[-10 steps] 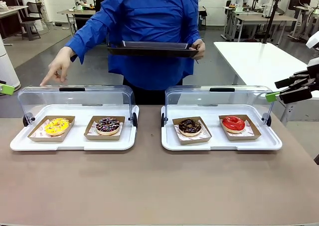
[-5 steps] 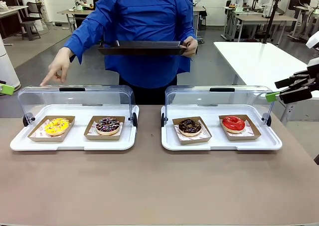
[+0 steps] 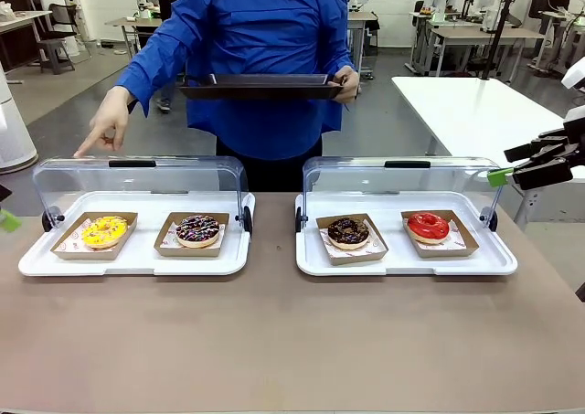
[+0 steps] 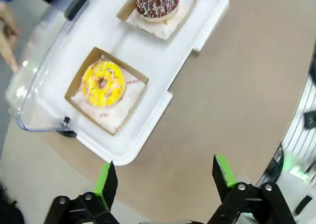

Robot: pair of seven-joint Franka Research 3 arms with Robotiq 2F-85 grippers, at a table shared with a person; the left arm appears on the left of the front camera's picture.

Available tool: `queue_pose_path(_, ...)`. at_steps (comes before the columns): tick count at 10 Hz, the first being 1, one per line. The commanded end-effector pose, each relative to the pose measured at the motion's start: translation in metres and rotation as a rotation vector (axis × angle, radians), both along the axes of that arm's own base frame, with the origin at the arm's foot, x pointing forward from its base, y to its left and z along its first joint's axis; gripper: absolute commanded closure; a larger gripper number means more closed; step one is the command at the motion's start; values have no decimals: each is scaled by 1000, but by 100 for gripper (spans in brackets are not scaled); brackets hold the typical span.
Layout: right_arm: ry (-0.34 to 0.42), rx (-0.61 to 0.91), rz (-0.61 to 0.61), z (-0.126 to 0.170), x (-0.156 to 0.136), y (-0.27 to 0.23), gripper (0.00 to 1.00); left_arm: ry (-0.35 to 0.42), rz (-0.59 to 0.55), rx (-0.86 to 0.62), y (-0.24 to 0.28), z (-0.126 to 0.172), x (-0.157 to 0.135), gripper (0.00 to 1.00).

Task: Provide the desired donut to the person.
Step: Pick up and lift the Paper togo box containing the Donut pointed at by the person.

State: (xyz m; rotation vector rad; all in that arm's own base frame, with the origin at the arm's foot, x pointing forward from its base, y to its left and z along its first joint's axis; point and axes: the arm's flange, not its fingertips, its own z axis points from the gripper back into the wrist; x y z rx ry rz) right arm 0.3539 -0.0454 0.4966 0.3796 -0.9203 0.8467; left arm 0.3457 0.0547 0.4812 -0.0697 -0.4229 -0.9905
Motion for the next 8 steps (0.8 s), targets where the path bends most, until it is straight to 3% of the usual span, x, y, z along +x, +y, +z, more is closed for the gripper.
queue_pose_path(1,-9,4,12,-2,1,-2,0,-42,-274,166,12,-17,21,0)
queue_pose_path(2,-9,4,12,-2,1,-2,0,-50,-367,171,18,-24,27,0)
queue_pose_path(3,-9,4,12,-2,1,-2,0,3,-430,4,29,-17,30,0)
queue_pose_path(4,-9,4,12,-2,1,-2,0,12,-252,166,1,-22,15,0)
queue_pose_path(6,-9,4,12,-2,1,-2,0,12,-252,166,1,-22,15,0)
queue_pose_path(7,-9,4,12,-2,1,-2,0,-1,-327,149,10,-24,21,0)
queue_pose_path(8,-9,4,12,-2,1,-2,0,38,-437,214,-2,-44,39,0)
